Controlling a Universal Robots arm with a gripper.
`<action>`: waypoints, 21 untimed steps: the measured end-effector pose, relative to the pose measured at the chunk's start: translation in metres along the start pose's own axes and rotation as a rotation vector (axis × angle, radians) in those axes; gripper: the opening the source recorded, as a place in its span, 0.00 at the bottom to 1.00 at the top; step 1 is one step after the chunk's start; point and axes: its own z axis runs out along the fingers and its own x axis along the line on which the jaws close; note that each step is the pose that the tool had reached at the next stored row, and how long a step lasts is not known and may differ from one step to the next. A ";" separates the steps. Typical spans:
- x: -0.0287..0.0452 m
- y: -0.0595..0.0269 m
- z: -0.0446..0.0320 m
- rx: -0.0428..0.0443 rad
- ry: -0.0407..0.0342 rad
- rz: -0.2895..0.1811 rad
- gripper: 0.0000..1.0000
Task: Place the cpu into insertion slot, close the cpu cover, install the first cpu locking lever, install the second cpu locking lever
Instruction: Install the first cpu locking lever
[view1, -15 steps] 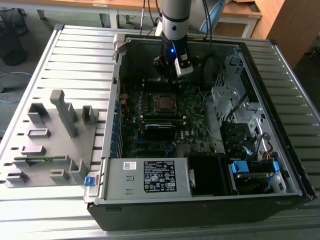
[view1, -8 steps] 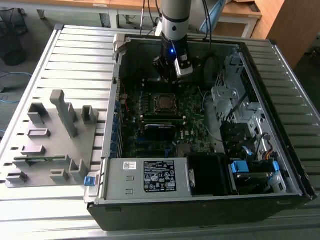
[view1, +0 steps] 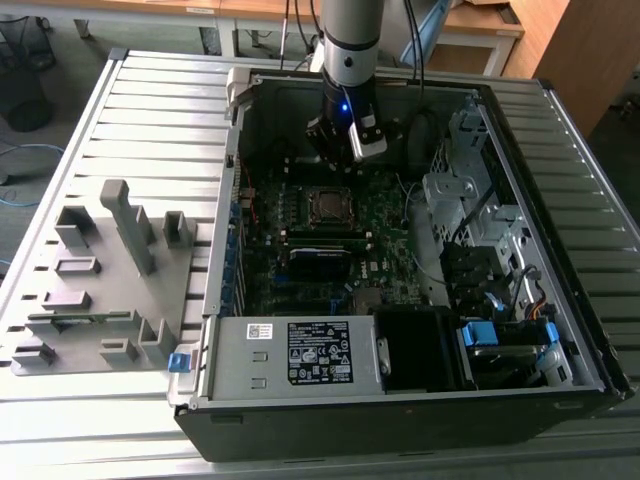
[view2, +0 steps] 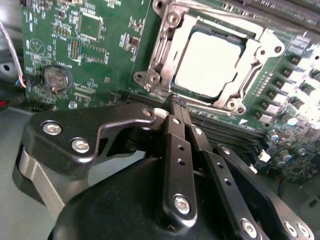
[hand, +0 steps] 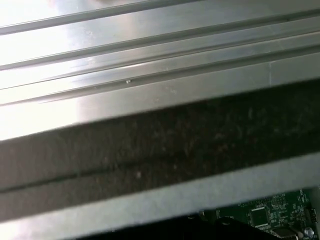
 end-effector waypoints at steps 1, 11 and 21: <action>-0.0002 -0.0014 -0.0001 0.0000 0.0000 0.000 0.10; -0.0008 -0.0063 -0.0004 0.0230 -0.0029 -0.001 0.10; -0.0008 -0.0067 -0.0004 0.0740 0.0037 -0.042 0.10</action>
